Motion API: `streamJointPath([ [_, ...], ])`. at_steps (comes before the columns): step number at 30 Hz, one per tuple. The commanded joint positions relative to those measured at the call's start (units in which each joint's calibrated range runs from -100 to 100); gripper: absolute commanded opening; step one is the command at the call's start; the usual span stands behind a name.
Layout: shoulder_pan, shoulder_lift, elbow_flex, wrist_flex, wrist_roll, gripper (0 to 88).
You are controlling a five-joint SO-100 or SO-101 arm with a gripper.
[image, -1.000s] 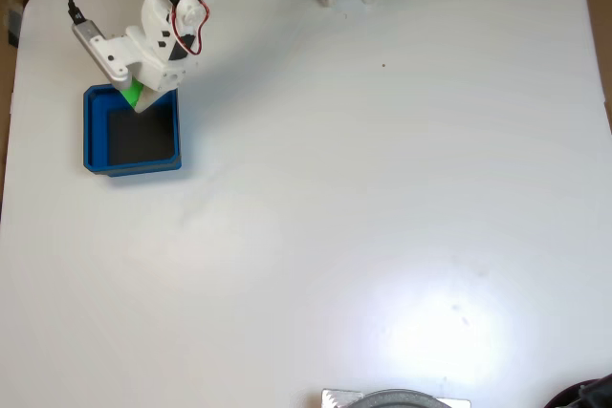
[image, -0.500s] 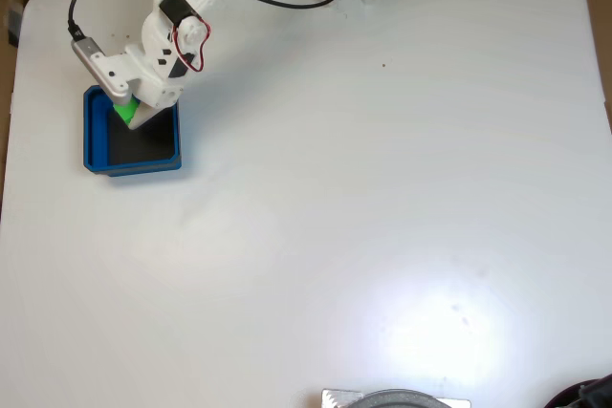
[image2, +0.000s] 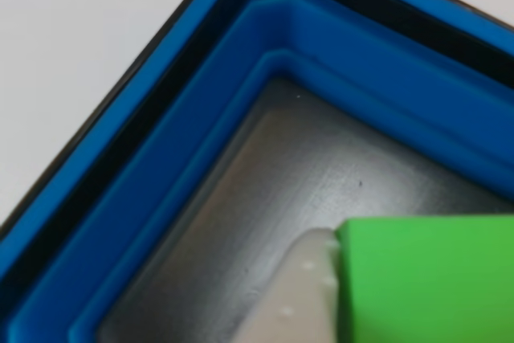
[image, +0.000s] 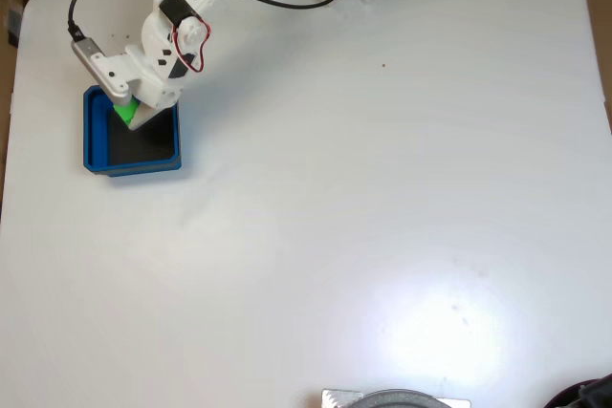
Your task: Pick up green cube and drop it in the blue box
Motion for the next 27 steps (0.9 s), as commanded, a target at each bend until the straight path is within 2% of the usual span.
streamJointPath([
  [1,0.3,-1.2,-2.8,-1.5,0.1,5.2],
  [14,0.3,-1.1,-2.7,-1.5,0.1,21.1],
  [20,0.3,-1.1,-2.7,-1.5,0.1,24.7],
  [27,0.3,-1.5,-2.7,-1.5,0.1,24.8],
])
